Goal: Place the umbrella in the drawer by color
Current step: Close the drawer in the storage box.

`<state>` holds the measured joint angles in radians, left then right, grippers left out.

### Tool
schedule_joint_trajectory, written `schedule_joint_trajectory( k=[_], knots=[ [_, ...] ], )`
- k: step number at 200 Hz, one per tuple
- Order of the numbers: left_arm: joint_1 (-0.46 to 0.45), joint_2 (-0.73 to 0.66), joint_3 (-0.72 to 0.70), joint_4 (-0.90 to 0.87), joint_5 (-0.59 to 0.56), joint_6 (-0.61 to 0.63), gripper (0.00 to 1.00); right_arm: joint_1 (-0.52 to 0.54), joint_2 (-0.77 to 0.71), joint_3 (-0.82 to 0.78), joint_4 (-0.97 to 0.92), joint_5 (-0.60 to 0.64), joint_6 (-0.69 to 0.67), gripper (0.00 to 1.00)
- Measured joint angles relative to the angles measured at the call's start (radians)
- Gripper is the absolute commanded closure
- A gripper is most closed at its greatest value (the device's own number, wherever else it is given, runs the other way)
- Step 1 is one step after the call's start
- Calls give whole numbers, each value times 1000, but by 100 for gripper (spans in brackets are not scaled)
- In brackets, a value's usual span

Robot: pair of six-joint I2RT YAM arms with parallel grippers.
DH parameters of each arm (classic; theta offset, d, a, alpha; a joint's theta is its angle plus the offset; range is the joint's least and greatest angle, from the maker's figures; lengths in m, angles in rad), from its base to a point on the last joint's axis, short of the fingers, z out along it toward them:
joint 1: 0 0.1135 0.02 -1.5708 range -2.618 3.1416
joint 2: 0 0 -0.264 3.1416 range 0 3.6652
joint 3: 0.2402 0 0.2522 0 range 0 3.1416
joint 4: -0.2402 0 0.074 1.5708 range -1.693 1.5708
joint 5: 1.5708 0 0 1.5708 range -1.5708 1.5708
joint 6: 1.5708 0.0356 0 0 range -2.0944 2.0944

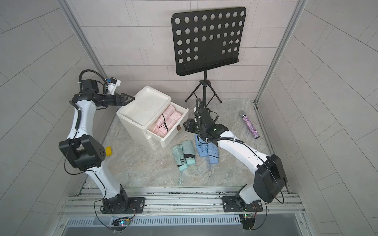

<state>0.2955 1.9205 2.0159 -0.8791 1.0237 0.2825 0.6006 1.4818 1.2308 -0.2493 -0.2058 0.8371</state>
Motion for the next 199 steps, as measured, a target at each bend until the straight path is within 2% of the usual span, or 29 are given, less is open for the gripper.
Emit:
schedule_joint_trajectory(
  k=[35,108,159,199],
  knots=[
    [-45,10,26,-36,-58,59,11,3,47,-1,44,-31,27,56],
    [-56,39,28,-66,-109,106,14,5,136,3,117,-77,79,61],
    [-48,40,27,-38,-177,122,29,9,224,92,91,-84,103,62],
    [-52,37,27,-23,-193,122,36,36,290,199,98,-95,107,62]
  ],
)
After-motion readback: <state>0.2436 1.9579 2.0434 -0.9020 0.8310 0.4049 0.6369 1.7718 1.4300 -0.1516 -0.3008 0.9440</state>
